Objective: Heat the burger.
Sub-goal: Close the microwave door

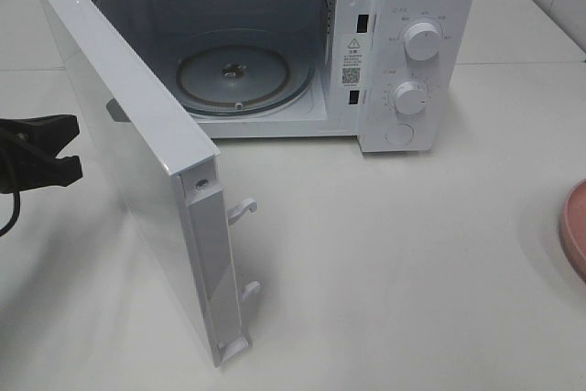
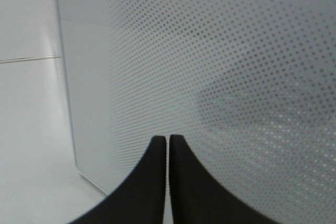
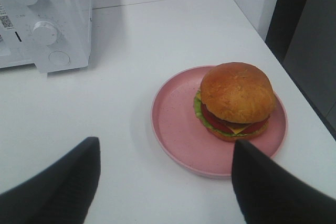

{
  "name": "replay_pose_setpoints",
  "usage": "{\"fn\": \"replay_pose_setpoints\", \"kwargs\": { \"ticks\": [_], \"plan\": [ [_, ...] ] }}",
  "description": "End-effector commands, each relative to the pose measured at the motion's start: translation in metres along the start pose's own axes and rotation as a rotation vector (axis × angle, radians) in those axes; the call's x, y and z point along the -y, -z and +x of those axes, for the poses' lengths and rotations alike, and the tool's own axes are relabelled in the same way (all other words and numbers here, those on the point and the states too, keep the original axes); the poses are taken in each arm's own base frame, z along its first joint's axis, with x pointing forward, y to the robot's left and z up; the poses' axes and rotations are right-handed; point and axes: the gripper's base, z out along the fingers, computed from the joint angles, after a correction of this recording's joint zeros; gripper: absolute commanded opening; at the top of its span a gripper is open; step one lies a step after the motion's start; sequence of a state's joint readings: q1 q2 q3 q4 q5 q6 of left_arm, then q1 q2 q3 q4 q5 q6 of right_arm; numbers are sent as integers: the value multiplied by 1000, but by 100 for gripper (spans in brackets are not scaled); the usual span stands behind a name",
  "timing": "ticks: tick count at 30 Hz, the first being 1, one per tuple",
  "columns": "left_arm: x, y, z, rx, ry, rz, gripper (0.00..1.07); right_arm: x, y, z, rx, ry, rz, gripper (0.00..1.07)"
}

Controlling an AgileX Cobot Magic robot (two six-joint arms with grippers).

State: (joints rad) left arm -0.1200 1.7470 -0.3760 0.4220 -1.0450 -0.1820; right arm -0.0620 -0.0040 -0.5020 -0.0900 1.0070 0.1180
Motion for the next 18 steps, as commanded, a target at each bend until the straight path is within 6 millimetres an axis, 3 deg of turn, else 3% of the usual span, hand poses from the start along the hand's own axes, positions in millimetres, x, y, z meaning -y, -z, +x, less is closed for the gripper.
{"fn": "replay_pose_setpoints", "kwargs": {
  "ticks": [1,11,18],
  "plan": [
    [4,-9,-2,20,0,18,1,0,4,2,38,12,1,67],
    [14,-28,-6,38,-4,62,1,0,4,2,38,12,1,67],
    [14,-31,-10,55,8,60,1,0,4,2,38,12,1,67]
  ]
}}
